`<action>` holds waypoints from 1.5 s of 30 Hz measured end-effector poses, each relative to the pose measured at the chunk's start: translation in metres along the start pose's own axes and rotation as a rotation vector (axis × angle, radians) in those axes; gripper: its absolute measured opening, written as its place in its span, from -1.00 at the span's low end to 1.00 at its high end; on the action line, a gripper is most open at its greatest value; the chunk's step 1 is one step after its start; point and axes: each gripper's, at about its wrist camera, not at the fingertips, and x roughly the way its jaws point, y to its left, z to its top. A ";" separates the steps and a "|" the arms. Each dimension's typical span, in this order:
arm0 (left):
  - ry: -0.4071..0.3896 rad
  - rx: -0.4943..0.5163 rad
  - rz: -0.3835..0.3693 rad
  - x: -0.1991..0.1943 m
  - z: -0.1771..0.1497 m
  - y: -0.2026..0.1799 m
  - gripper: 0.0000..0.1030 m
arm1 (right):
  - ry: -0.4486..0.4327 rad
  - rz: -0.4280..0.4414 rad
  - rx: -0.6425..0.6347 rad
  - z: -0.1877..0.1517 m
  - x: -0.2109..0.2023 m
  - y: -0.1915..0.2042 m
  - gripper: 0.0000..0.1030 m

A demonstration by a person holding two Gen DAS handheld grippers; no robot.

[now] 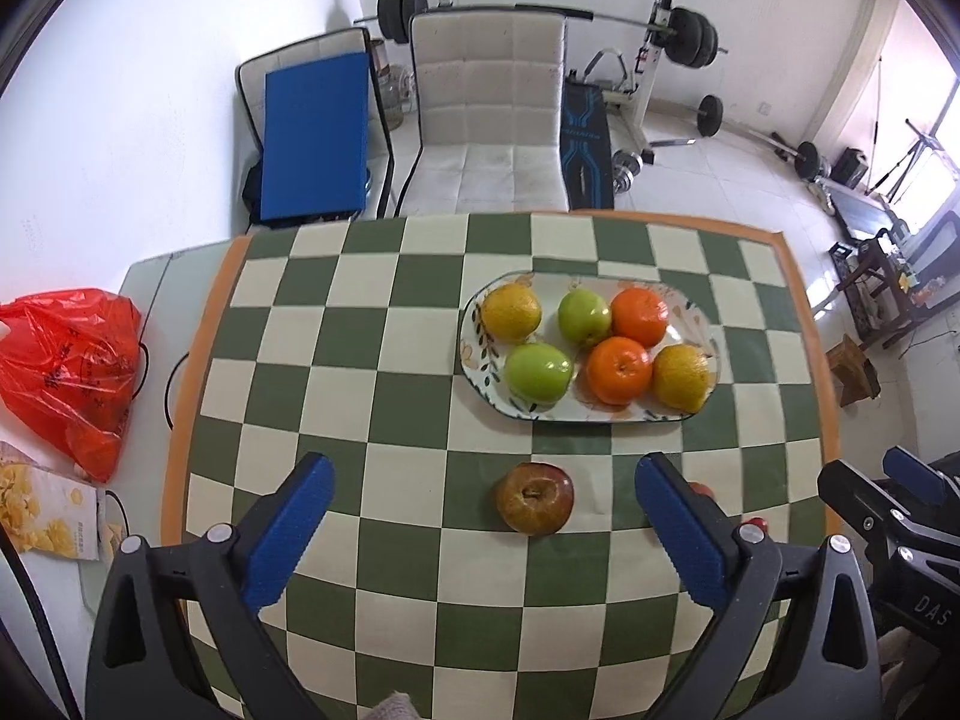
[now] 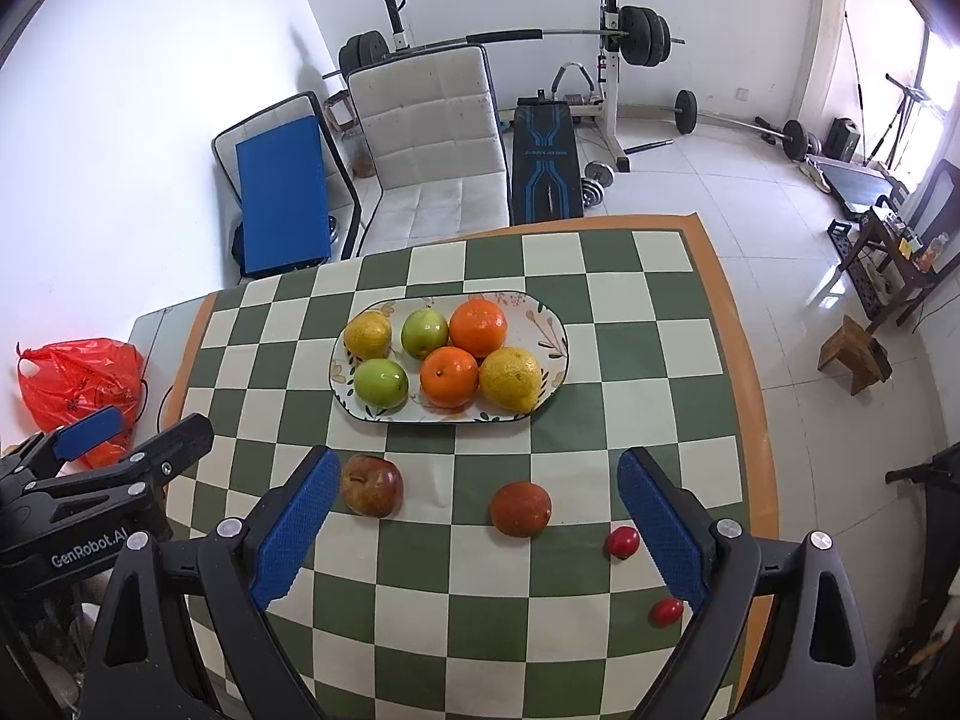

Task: Organize fruits
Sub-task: 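Grasp the red apple with the left gripper while the right gripper grasps the blood orange, then carry both fruits onto the plate and open both grippers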

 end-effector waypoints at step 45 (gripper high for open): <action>0.414 0.052 -0.123 0.147 -0.038 -0.038 0.23 | 0.476 0.077 0.134 -0.068 0.252 -0.043 0.14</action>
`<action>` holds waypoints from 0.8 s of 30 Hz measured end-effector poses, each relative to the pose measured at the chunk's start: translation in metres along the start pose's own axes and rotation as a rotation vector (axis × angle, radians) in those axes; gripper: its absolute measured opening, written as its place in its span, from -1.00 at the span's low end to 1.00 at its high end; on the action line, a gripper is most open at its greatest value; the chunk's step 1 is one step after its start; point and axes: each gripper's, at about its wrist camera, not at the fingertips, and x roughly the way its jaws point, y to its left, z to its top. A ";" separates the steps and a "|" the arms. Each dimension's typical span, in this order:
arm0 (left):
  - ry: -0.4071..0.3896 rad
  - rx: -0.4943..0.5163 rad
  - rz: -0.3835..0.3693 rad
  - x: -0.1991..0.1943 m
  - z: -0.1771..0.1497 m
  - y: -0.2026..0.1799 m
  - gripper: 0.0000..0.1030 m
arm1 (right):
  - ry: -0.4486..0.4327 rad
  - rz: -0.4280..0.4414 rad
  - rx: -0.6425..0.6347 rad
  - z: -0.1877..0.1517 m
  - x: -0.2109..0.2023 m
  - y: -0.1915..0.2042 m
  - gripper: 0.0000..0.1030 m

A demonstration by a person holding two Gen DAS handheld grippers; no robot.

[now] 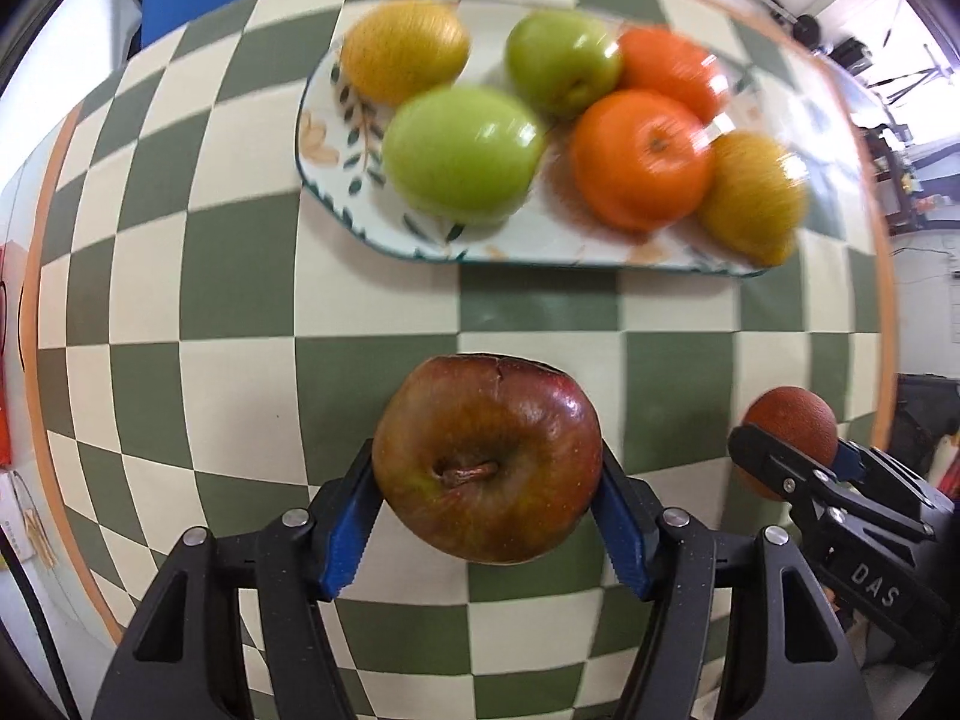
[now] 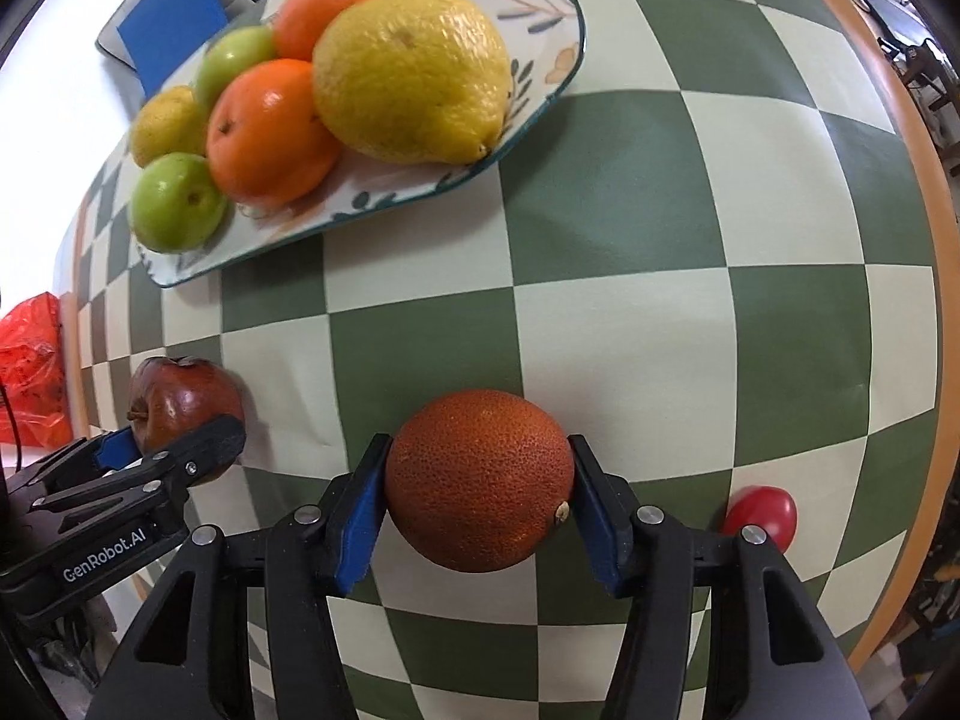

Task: Organize fruits
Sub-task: 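Carry both fruits onto the plate and open both grippers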

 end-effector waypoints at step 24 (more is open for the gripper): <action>0.015 -0.225 -0.079 -0.007 0.129 0.085 0.23 | -0.218 0.059 0.051 0.125 -0.100 -0.019 0.14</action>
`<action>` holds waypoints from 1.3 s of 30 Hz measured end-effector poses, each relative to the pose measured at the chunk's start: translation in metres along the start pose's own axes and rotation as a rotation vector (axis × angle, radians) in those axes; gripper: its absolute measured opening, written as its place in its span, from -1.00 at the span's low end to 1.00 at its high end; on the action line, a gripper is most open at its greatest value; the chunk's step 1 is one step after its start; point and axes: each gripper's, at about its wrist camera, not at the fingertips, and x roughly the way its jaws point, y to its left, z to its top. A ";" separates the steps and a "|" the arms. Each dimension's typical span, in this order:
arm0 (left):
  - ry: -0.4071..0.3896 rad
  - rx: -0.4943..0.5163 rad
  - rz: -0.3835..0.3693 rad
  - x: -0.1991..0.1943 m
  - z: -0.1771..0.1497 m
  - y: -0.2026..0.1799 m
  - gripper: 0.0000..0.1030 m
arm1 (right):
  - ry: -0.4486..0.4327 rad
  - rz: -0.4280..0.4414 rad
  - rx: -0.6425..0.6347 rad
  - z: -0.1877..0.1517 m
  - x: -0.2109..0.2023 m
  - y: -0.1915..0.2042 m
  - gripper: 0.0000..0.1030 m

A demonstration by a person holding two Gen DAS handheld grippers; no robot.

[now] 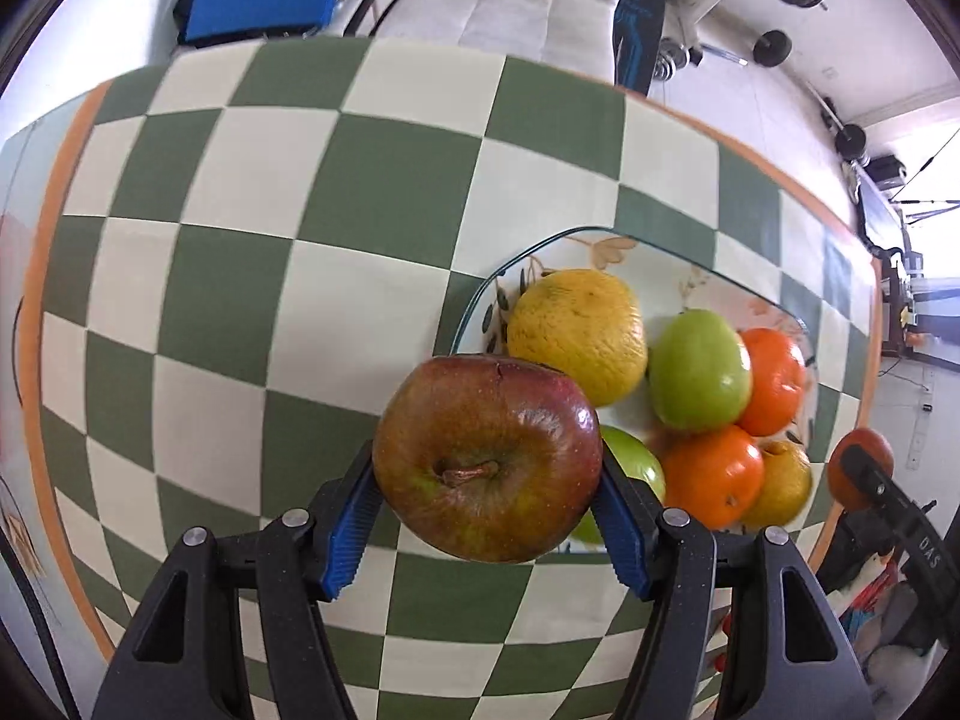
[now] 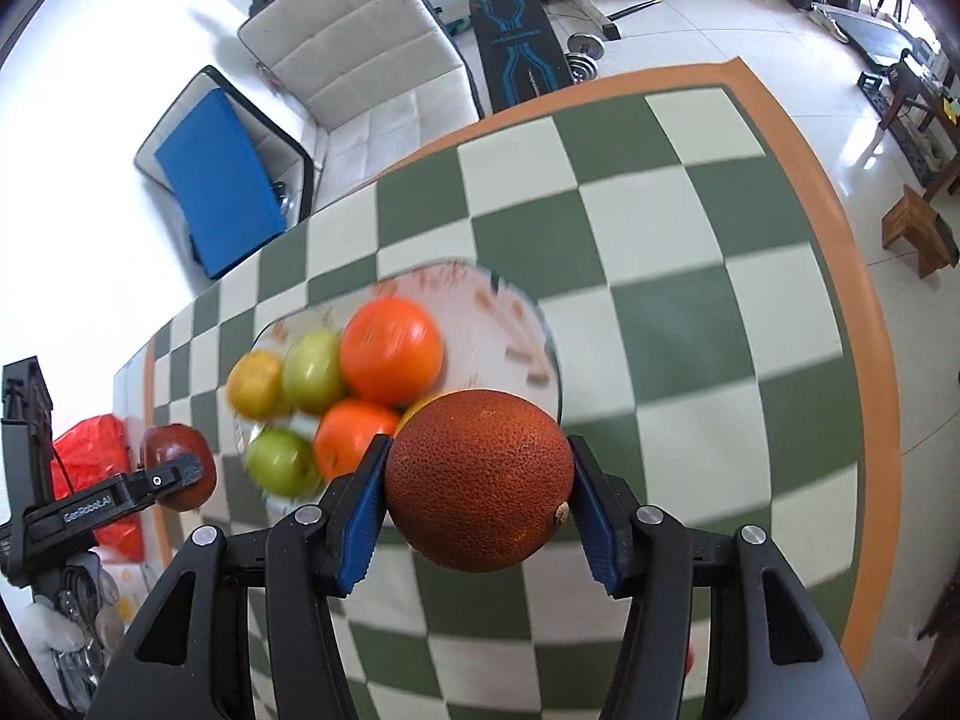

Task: Organize fruits
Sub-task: 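Carry both fruits onto the plate and open both grippers, then lift both tools back from the plate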

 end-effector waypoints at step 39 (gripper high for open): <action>-0.240 0.125 0.161 -0.052 -0.059 -0.033 0.73 | -0.018 -0.232 -0.173 -0.005 0.002 0.037 0.85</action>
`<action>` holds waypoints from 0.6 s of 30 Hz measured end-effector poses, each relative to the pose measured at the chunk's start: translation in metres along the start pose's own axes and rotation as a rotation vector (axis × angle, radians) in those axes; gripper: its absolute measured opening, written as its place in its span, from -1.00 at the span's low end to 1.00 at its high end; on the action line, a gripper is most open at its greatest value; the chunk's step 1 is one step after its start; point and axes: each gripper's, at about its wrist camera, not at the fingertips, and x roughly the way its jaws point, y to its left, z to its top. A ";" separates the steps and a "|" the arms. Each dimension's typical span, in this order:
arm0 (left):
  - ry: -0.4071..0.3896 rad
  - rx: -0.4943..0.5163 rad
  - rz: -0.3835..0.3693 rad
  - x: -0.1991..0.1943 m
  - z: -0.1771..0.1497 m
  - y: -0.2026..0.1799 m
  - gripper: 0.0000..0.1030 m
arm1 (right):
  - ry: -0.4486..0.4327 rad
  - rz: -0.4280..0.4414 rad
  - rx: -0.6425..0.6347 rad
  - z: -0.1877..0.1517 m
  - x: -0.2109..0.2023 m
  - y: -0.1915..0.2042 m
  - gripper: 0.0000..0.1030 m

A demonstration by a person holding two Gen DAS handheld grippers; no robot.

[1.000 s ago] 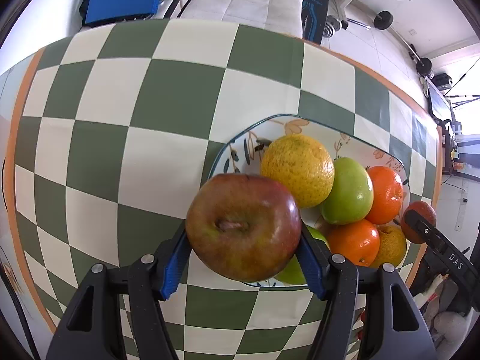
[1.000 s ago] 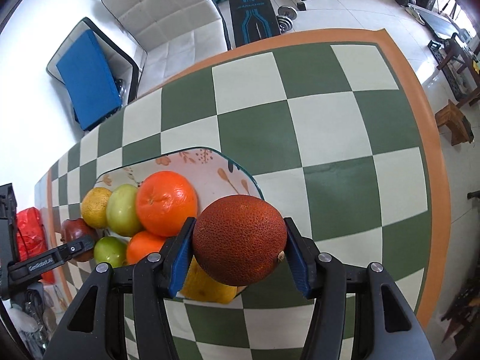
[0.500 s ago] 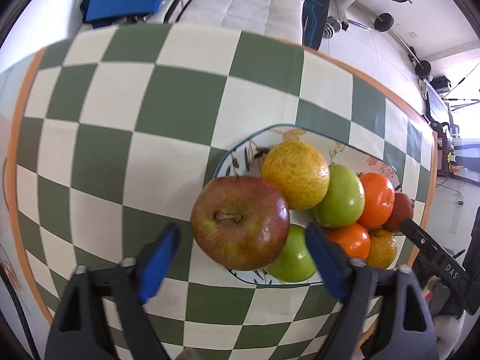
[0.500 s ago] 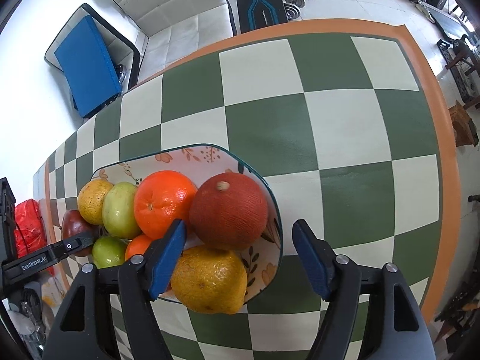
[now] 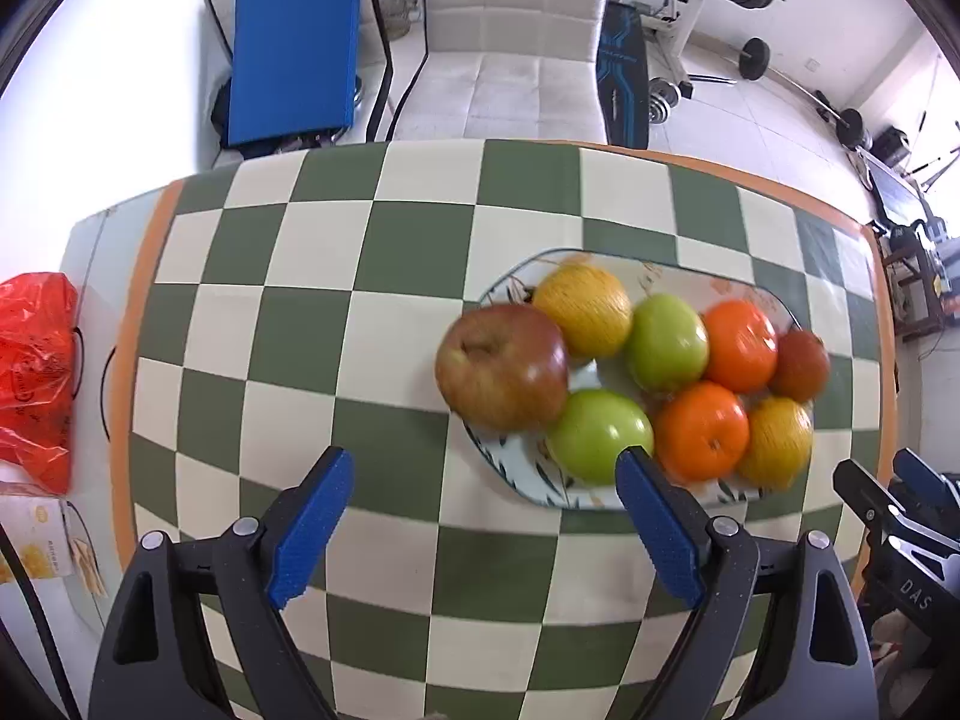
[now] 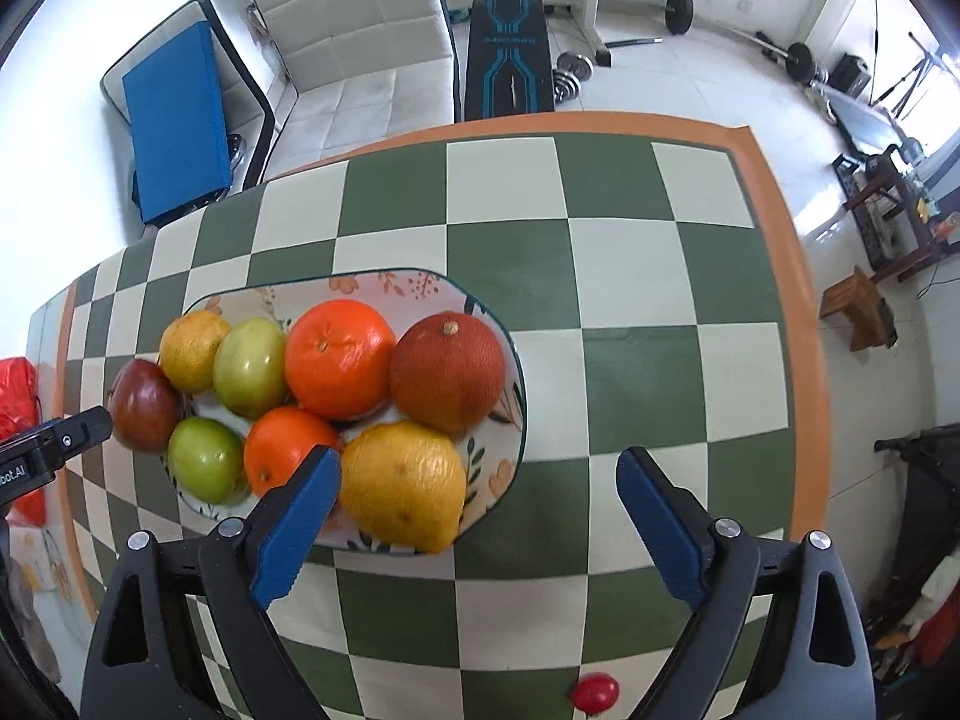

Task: Organize fruits
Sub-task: 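Lift both tools back from the plate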

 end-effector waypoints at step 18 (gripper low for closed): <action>-0.230 0.071 -0.044 -0.125 -0.082 -0.014 0.73 | -0.157 0.039 -0.017 -0.088 -0.119 0.020 0.85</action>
